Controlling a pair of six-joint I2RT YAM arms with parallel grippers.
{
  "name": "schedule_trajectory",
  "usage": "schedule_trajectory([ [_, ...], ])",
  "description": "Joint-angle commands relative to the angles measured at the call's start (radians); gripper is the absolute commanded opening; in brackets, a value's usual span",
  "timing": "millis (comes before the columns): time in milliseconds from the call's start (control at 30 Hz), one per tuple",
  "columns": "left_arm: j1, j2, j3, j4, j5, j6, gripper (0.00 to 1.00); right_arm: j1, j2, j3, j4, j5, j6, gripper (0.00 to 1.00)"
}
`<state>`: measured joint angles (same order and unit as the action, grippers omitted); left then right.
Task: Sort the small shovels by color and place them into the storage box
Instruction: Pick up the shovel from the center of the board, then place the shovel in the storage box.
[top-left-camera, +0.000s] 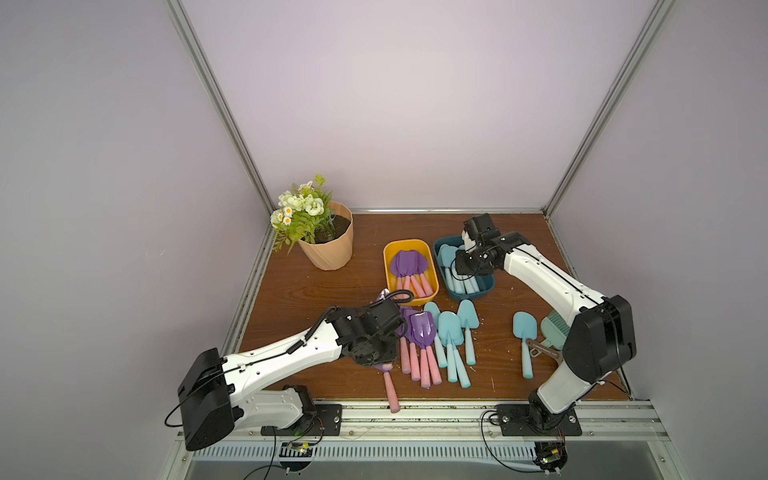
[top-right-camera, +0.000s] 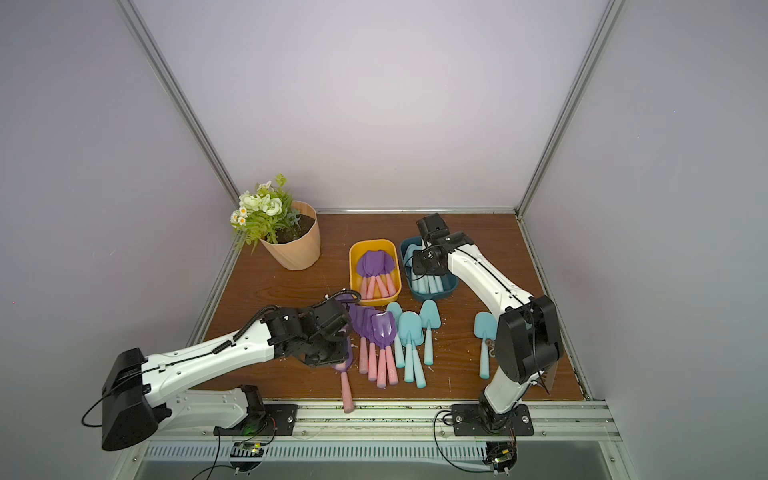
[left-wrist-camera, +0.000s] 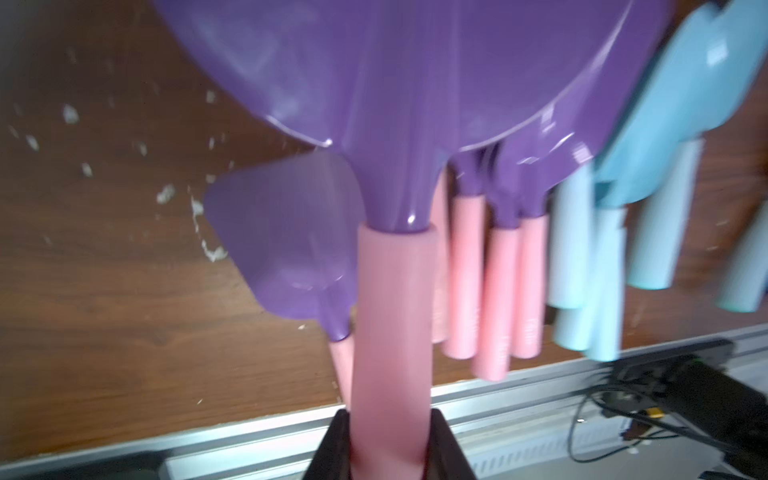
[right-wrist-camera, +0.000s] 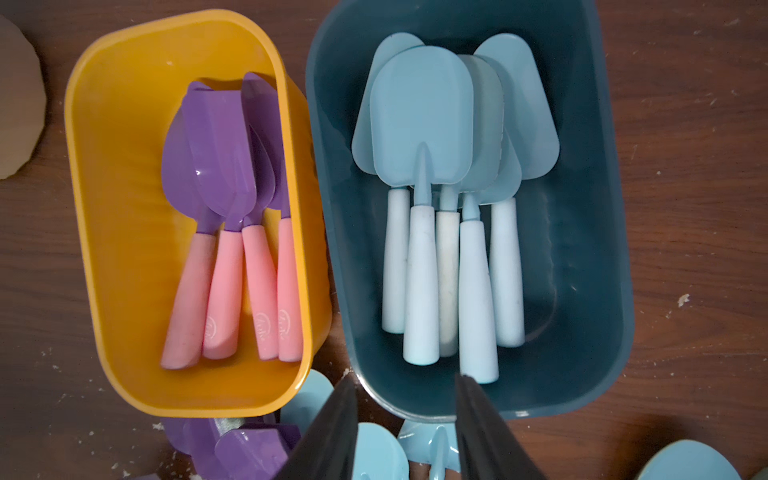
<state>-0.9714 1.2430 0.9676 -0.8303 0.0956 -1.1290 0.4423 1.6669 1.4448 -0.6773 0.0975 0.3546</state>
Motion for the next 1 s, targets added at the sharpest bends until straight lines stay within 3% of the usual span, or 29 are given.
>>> schedule_trajectory([
  [0,0.063,0.072,0.15,-0.039,-0.095,0.11,0.01,-0.009,-0.063,0.003,-0.002,-0.002,-0.004,0.43],
  [167,0.217,0.312,0.434,-0.039,-0.097,0.274,0.01,-0.022,-0.091,-0.014,0.0,-0.013,-0.001,0.43],
  [400,0.311,0.65,0.748,-0.038,-0.005,0.416,0.01,-0.025,-0.149,-0.077,0.004,-0.035,0.0,0.43],
  [733,0.312,0.786,0.777,-0.001,0.043,0.375,0.01,-0.025,-0.179,-0.127,0.019,-0.053,0.002,0.43],
  [967,0.312,0.815,0.763,0.02,0.039,0.346,0.27,-0.026,-0.167,-0.161,0.027,-0.088,0.01,0.43],
])
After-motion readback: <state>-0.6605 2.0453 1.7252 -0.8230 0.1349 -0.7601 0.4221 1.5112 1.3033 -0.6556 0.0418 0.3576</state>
